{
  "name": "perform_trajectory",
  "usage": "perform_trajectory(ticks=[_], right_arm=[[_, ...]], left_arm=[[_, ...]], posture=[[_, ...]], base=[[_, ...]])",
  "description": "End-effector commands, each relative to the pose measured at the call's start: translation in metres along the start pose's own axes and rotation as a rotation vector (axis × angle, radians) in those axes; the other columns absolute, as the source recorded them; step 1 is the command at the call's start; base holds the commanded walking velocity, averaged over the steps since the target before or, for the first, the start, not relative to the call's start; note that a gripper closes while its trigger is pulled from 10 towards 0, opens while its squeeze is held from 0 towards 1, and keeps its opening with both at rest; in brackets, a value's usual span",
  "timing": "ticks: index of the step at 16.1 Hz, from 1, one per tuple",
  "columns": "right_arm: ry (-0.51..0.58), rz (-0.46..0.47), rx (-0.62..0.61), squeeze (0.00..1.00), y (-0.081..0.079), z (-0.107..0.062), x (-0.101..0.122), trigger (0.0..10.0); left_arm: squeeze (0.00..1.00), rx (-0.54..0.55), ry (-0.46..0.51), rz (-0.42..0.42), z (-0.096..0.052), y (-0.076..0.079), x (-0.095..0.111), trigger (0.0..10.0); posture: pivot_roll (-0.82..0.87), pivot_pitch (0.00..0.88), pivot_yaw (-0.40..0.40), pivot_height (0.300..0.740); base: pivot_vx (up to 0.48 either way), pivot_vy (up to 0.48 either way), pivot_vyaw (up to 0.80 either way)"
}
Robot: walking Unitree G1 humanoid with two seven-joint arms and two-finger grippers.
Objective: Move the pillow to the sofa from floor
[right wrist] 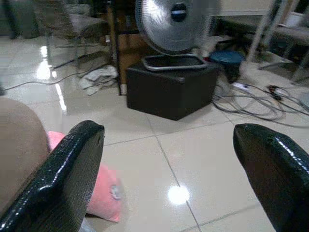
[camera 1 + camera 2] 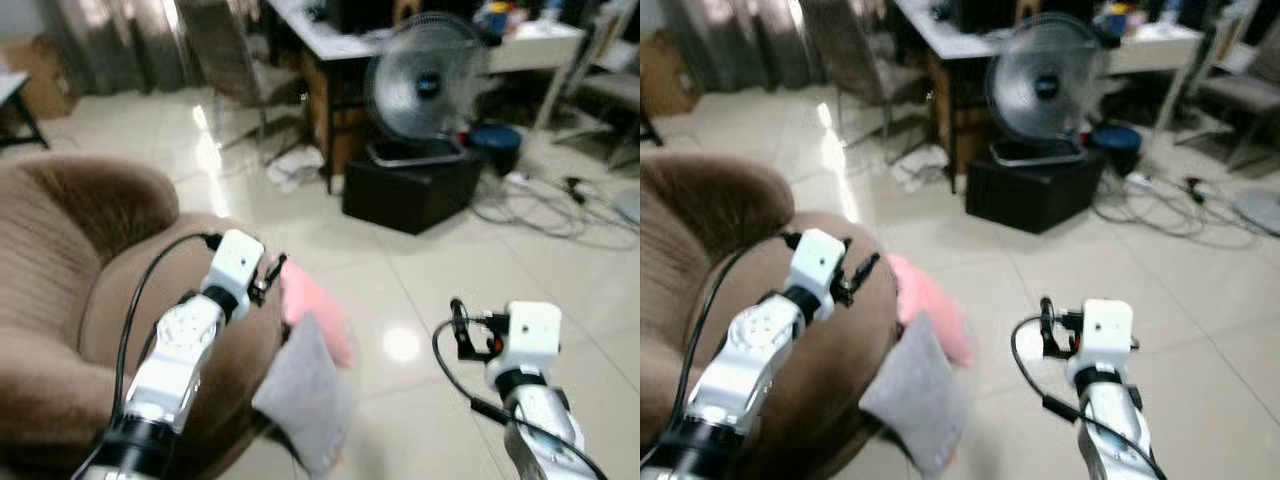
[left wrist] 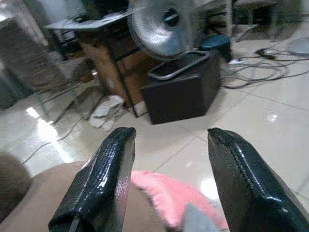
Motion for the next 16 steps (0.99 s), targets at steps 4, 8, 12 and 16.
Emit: perform_trajectory(ticks=[4,8,12,16], right_arm=[[0.001,0.010,0.067,0.00,-0.013,0.002,0.004,10.0],[-0.001,0.008,0.089,0.00,-0.014,-0.001,0.003,10.0],[-0.010,-0.004,0.099,0.00,-0.013,-0.003,0.002,10.0],[-0.031,0.001,0.113,0.00,-0.018,-0.009,-0.005,10.0]], left_arm=[[0.00,-0.025,-0.016,-0.027,-0.001,0.005,-0.002,10.0],[0.00,-0.095,-0.045,-0.031,-0.004,0.016,-0.009,10.0],[0.00,-0.076,-0.055,-0.014,-0.002,0.013,-0.012,10.0],[0.00,-0.123,-0.048,-0.013,0.001,0.021,-0.009,10.0]], posture=[[-0.02,0.015,-0.008,0.725],[-0.02,0.027,-0.016,0.690],[-0.03,0.041,-0.019,0.655],[-0.03,0.053,-0.010,0.615]], base=[[0.104,0.000,0.00],[0.000,0.000,0.00],[0.000,0.000,0.00],[0.000,0.000,0.00]])
Point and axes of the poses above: a point about 5 cm out from each wrist's last joint towards the gripper, its own z axis pointing out of the wrist towards the gripper, its own x axis along the axis of the wrist's last joint, y = z × x, the point moved 5 cm from there along z, pointing out of the wrist towards the gripper, and after that the axes turned 13 degrees about -z, right-handed, at the moved point
